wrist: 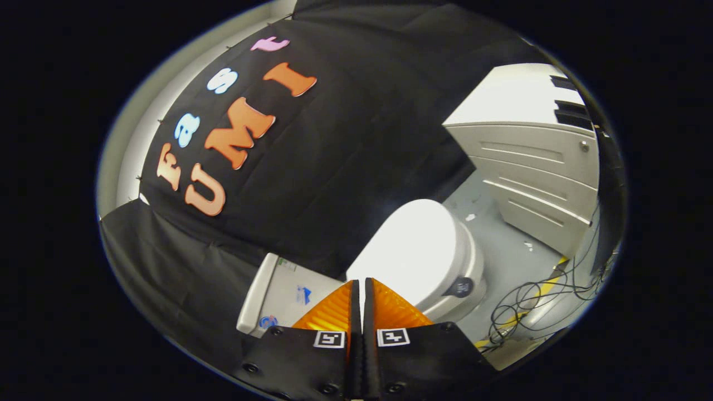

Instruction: Open the toilet lid.

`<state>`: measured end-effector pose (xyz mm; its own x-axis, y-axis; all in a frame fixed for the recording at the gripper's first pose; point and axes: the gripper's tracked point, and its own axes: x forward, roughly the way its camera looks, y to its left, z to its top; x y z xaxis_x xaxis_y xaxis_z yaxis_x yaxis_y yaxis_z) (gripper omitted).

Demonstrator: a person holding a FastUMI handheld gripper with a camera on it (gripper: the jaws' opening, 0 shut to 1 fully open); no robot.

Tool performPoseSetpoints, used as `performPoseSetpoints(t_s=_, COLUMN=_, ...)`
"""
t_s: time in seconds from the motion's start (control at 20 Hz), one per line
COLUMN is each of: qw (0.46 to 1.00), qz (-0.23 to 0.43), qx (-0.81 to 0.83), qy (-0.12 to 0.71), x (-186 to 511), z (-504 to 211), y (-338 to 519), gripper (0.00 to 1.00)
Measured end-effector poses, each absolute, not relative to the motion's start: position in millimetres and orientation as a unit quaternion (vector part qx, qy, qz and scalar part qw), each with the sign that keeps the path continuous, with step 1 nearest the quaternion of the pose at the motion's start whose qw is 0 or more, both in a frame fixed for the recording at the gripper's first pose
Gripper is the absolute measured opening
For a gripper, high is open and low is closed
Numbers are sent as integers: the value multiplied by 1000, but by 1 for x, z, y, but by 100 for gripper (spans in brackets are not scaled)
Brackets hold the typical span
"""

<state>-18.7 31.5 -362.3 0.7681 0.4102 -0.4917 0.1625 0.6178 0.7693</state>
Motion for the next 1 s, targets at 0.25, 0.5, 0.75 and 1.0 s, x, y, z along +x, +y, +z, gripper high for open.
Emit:
performPoseSetpoints(t_s=0.25, qw=818, qz=34, qx=439, qy=370, x=-26, z=-425, y=-4, gripper=8)
performPoseSetpoints(t_s=0.5, qw=780, qz=12, qx=455, qy=429, x=-31, z=-492, y=-3, gripper=9)
performPoseSetpoints(t_s=0.75, qw=758, qz=-6, qx=464, qy=458, x=-17, z=-545, y=13, gripper=56)
performPoseSetpoints(t_s=1.0, qw=735, qz=-16, qx=465, qy=494, x=-14, z=-593, y=18, gripper=69)
